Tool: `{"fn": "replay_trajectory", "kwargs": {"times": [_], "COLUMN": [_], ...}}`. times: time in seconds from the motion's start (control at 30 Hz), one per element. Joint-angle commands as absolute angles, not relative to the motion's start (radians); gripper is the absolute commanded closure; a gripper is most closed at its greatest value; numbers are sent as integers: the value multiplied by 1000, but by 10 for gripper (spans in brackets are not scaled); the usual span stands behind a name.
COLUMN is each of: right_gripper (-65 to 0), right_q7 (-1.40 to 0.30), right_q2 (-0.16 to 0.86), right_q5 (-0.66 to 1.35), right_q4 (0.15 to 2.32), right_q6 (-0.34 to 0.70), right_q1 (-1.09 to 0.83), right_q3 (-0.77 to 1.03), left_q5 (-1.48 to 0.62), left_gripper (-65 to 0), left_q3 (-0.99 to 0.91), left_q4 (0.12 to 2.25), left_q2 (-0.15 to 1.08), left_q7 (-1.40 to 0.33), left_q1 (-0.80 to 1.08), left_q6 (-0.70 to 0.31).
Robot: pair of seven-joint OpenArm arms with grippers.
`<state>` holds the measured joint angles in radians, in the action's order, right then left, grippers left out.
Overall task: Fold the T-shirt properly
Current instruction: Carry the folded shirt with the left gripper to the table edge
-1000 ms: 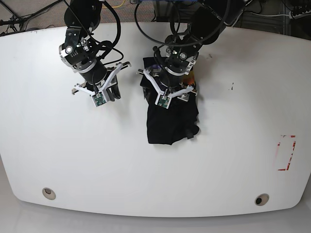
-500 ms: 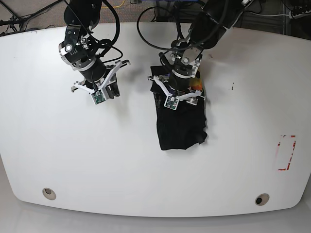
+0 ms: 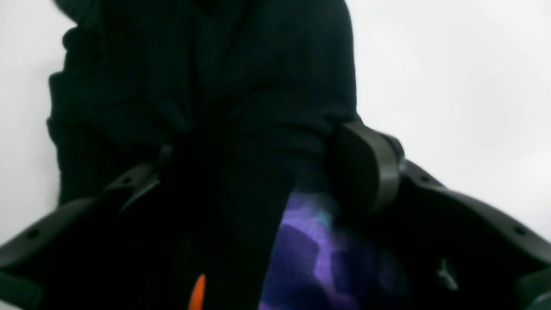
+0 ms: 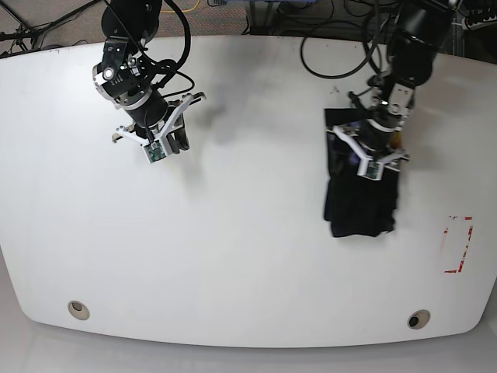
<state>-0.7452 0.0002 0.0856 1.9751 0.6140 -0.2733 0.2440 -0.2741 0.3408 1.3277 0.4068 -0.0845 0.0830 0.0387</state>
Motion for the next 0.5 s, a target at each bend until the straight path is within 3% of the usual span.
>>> {"fn": "replay_trajectory", "kwargs": {"times": [0.0, 0.47], "right_gripper": [-87, -87], "right_q7": [-722, -722], "right_q2": [4, -1], "right_q5": [101, 101], "right_q4": [2005, 2011], "right_q6": [619, 619], "right_q1": [-269, -303], "right_q3": [245, 237], "left_q5": [-249, -245], "left_gripper": [-428, -428], "left_q3": [303, -2], "left_q4": [1271, 1210], "left_q2": [495, 745], "left_q7": [-329, -328], "left_q1": [148, 294], "left_q6": [21, -328]}}
